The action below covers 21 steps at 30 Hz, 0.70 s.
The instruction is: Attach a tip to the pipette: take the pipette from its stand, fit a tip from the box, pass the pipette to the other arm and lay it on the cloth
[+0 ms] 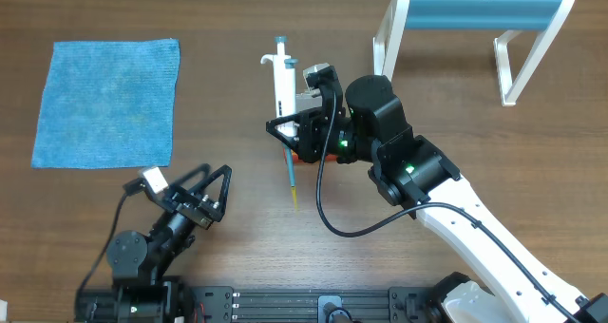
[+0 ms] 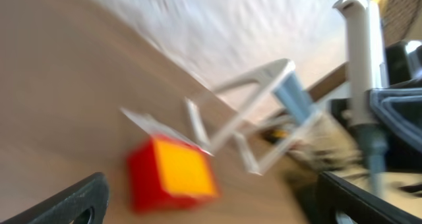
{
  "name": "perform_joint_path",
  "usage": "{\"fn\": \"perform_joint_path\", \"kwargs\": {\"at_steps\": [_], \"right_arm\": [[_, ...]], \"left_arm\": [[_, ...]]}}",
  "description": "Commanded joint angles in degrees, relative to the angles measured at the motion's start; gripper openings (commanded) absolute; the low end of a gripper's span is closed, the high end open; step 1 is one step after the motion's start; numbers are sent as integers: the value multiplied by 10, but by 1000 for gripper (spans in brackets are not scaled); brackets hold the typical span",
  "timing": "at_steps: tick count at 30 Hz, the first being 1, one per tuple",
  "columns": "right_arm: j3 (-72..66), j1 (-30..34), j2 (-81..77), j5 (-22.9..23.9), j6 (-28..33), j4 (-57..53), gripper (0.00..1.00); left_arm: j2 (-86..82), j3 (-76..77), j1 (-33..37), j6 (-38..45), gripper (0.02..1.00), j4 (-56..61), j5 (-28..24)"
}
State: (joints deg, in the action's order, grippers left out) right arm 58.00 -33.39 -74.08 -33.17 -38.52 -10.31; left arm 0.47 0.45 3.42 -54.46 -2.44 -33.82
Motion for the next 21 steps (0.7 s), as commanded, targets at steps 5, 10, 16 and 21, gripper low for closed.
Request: {"fn": "perform_joint_path", "kwargs": {"at_steps": [5, 10, 16, 21], "right_arm": [[12, 19, 1, -86, -9, -57, 75], [12, 30, 1, -117, -7, -57, 75], [12, 28, 1, -164, -9, 6, 75], [12, 28, 1, -173, -9, 5, 73]], "left_arm": [[176, 62, 35, -297, 1000, 161, -214], [663, 359, 53, -175, 998, 326, -487], [829, 453, -72, -174, 1000, 439, -467], [829, 454, -113, -182, 998, 539, -433]]}}
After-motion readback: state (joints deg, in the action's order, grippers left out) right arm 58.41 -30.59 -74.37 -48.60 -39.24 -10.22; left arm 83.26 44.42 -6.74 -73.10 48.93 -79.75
